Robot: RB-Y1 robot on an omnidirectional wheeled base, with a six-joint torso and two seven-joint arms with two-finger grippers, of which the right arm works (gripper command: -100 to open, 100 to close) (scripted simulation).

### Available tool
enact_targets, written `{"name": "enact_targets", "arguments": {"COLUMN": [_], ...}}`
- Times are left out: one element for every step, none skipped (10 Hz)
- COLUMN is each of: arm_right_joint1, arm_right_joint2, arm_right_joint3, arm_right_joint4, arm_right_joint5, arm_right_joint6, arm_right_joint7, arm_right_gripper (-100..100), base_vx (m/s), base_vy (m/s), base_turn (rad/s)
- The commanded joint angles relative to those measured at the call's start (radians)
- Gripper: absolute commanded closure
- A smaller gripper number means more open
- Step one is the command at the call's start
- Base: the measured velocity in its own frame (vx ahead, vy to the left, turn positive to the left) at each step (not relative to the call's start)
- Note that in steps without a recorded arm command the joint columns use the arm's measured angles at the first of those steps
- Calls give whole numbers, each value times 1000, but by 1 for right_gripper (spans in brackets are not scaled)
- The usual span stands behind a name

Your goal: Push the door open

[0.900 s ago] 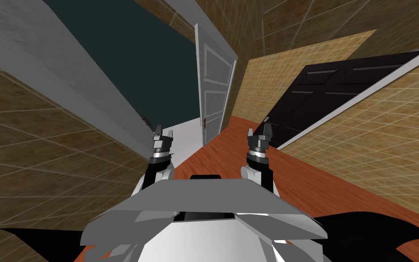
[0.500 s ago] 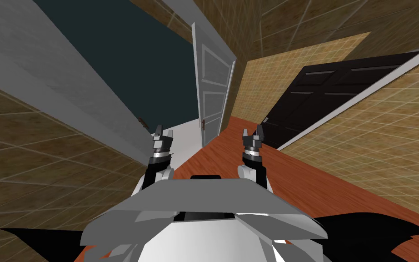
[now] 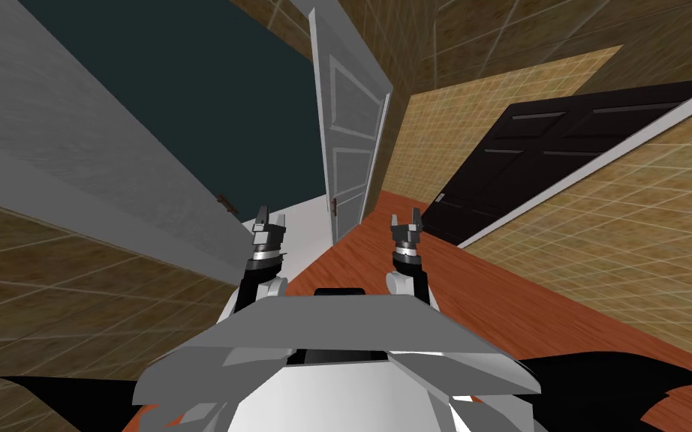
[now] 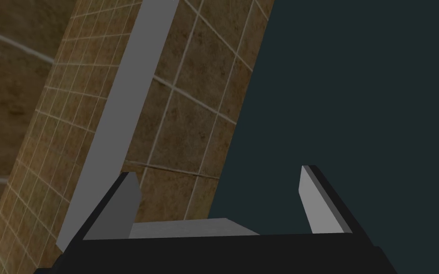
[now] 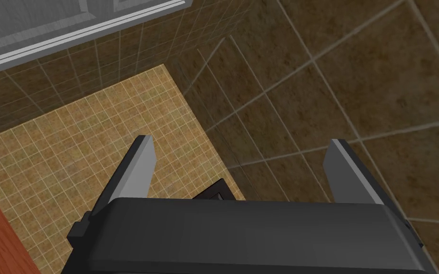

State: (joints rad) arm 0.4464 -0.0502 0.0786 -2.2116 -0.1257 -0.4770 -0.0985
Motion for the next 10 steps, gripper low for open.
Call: {"name": "enact_targets", "arguments": {"arm_right_joint1": [-14,-22,-30,-37,-45,-54,-63,-71,-80,-89], "arm_right_joint2": [-3,-5,-8,-11,-14,-17,-20,-23,-26,-29], "arm_right_joint3": [24,38,53,67,82,98,115,131,148,165], "arm_right_joint4": [32,50,68,86,104,125,146,166,187,208], "arm_right_joint5": [0,0,-1,-2,-3,-3,-4,-5,-6,-7], "arm_right_joint6": [-8,-12,-16,-20,-24,-28,-32,-37,-41,-46], "arm_right_joint7": [-32,-53,-74,-94,-116,-140,-164,-188,-212,-237], "arm_right_gripper": [-100,-100,-100,-100,-100,-100,-100,-100,-100,-100], "base_vx": [91,97,97,91,100,101,100,98,103,107], "base_vy": [-8,-11,2,-2,-10,-29,-27,-10,-8,-5], "base_turn": [-22,-27,-33,-34,-27,-35,-30,-30,-36,-33]}}
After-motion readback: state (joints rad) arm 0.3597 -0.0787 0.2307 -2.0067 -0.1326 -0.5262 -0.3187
